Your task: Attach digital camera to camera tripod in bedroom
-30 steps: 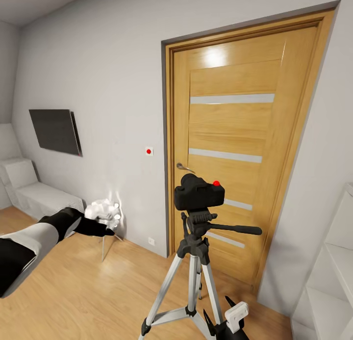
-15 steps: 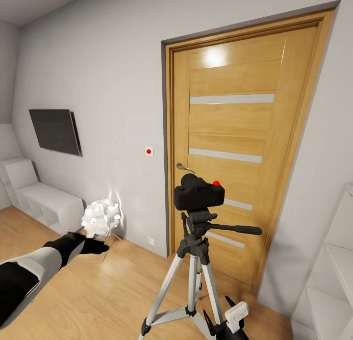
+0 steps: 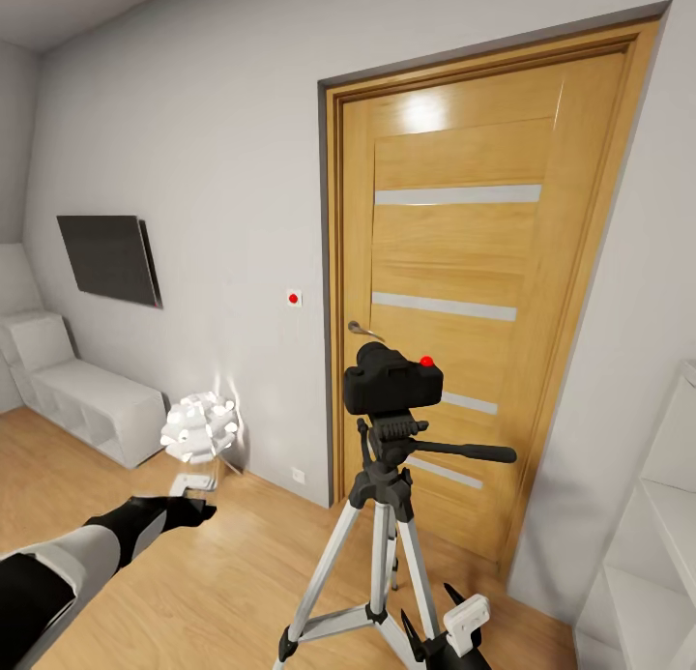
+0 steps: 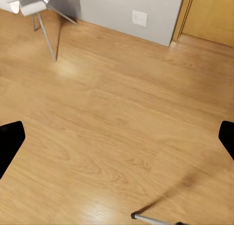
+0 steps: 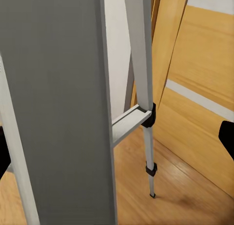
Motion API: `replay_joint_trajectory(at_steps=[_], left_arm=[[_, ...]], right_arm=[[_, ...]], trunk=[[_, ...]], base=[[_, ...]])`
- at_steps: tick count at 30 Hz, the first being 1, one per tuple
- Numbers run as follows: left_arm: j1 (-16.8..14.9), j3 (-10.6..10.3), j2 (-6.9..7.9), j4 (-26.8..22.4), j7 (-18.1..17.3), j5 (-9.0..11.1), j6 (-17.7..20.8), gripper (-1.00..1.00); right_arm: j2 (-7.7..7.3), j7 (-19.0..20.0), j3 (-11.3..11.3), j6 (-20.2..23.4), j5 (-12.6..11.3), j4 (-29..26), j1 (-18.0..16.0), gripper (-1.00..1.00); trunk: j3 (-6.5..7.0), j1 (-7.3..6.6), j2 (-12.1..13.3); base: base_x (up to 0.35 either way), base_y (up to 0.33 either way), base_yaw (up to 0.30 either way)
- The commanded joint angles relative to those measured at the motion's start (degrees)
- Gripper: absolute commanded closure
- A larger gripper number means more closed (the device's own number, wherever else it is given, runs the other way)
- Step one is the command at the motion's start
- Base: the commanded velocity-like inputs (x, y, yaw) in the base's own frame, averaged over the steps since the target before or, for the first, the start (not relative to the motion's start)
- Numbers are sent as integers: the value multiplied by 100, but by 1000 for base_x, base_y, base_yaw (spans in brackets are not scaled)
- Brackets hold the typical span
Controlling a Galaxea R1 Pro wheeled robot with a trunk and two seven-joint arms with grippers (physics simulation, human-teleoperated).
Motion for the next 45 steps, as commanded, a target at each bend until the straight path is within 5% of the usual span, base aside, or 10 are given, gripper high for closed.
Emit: replay_joint_trajectory(at_steps=[1,17,27,45], left_arm=[[25,-42,-12,-10,-4,69,24,-100],[577,-37,-331,-6,262,108,-39,-100],[910,-36,-376,-6,349,117,-51,-100],[1052,-33,-409,-6,361,118,-48,-100]], right_arm=[[2,14,-11,-16,16,3,-2,-100],[2,14,-18,-16,11,3,-2,-100],[2,14,-23,-16,3,3,-2,-100],[2,22,0,-43,-4,3,-2,-100]], trunk=[[-2,2,-4],[-2,2,-4],[-2,2,-4],[-2,2,-4]], base=[[0,0,0],[0,0,0],[0,0,0],[0,0,0]])
